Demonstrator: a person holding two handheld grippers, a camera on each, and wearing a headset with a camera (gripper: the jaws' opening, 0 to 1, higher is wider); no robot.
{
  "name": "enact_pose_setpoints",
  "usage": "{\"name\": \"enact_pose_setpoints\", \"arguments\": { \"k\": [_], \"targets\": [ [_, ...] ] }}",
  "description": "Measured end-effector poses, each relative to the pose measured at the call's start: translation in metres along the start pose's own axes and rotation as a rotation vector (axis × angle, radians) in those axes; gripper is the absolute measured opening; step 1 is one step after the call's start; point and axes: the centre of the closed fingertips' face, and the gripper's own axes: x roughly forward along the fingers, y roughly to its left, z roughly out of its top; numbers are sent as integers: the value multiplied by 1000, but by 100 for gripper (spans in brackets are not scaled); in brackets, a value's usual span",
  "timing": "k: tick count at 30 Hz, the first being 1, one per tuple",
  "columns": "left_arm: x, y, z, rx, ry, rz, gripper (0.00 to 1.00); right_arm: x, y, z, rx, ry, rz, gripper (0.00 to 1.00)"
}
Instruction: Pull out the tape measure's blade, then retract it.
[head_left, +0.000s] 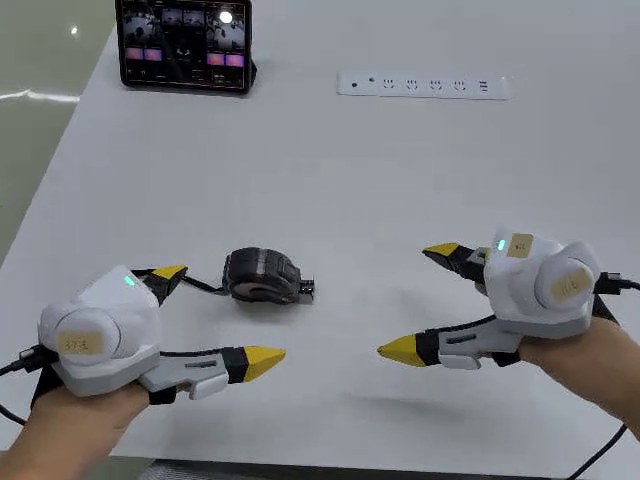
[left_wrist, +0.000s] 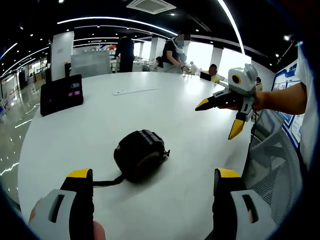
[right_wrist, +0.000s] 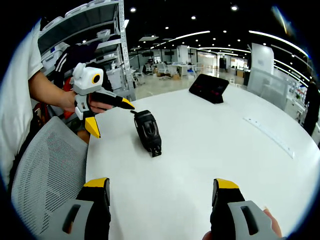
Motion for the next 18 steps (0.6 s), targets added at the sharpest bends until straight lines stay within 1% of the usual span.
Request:
{"name": "enact_pose_setpoints", "arguments": {
  "k": [5,7,11,15,18],
  "targets": [
    [-6,0,-2,15,12,-2,98,-9,0,-4,11,-13,-25,83],
    [-8,-1,-2,13,7,-6,98,-12,1,-5,15,-18,-32,83],
    [-12,-3,-5,22,16,-14,98,-17,3,-10,27,-23,-45,83],
    [-16,-6,-8,38,30,-22,98,-24,5,-9,38,-41,-51,84],
    [-18,-7,-10,40,34,-23,98,-26,7,-12,42,-43,-54,85]
  ]
}}
